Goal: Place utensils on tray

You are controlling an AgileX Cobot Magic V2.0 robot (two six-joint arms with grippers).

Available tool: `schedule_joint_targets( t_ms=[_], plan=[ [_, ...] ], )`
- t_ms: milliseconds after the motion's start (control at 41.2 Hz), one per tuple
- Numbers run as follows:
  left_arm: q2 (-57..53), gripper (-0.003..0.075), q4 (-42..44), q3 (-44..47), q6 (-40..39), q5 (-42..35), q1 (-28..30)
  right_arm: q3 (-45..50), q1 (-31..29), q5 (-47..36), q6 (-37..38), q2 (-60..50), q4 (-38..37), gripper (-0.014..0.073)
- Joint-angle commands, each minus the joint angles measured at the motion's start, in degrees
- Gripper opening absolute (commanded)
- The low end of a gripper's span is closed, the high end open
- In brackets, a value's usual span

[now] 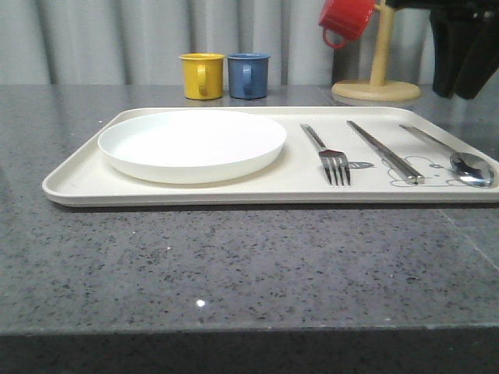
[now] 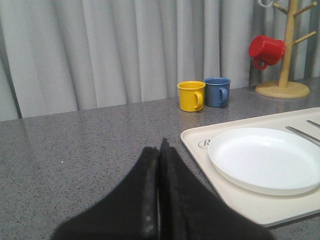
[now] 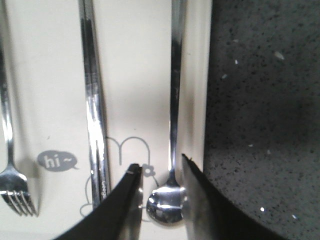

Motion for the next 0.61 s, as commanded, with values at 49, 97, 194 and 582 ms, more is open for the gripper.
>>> schedule_joint_targets(
  t_ms=[49,97,194,582],
  plan=[
    [0.7,-0.0019,-0.6,-1.5,-0.7,-4.9,0.0,-1.9,-0.1,0.9,-4.0,-7.4,0.1,0.0230],
    [0.7,-0.0019,-0.6,-1.5,-0.7,-4.9,0.0,-1.9,-0.1,1.2,-5.2,-8.8,0.1,0.0230],
    [0.7,-0.0019,-0.6,-1.5,-0.7,-4.9,0.0,-1.9,-0.1,1.8,-6.7,-11.3,0.1,0.0188],
    [0.7,-0.0019,-0.6,-1.5,-0.7,-4.9,0.0,-0.9,-0.1,2.7,-9.3,-20.2,0.2,-0.0110]
  ],
)
